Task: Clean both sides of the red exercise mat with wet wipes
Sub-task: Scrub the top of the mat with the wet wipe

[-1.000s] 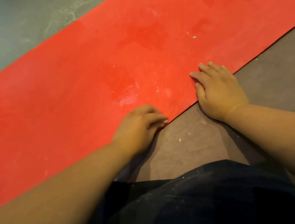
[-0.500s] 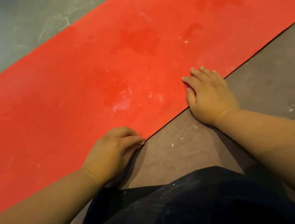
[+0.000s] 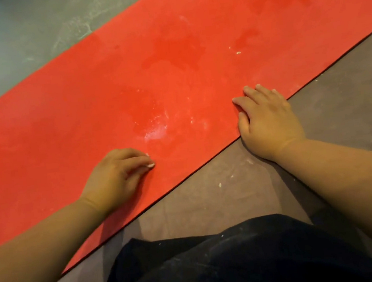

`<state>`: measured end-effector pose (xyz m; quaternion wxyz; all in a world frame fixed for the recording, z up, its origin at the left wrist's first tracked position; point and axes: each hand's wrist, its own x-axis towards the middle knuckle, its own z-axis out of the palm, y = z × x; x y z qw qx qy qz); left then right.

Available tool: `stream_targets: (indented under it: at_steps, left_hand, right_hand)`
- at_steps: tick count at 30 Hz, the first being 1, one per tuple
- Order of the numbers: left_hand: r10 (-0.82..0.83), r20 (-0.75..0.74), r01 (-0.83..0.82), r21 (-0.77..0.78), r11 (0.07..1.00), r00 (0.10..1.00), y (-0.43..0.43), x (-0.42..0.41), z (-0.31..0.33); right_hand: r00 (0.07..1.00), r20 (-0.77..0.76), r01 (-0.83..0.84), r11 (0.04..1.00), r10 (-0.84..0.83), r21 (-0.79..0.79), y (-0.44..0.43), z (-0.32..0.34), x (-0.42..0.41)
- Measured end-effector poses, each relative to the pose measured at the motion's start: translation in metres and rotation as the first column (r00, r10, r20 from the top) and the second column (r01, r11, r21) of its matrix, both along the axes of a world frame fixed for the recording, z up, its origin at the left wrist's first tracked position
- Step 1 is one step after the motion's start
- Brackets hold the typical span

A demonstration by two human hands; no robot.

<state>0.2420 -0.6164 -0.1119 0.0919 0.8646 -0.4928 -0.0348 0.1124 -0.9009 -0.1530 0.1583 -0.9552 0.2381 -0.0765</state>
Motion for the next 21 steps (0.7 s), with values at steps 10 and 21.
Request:
stream_targets:
  at_steps: [10,21]
  left_hand:
    - [-0.117,-0.044,0.108,-0.171,0.979,0.992,-0.127,-0.031,-0.017]
    - [-0.261,-0.153,0.241,-0.14,0.961,0.953,-0.124,-0.029,-0.007]
  right_hand:
    - [1.0,0.013,0.021,1.0,-0.021,-0.01,0.002,0.0,0.003]
    - [1.0,0.015,0.022,0.999,-0.021,-0.031,0.003,-0.002,0.002]
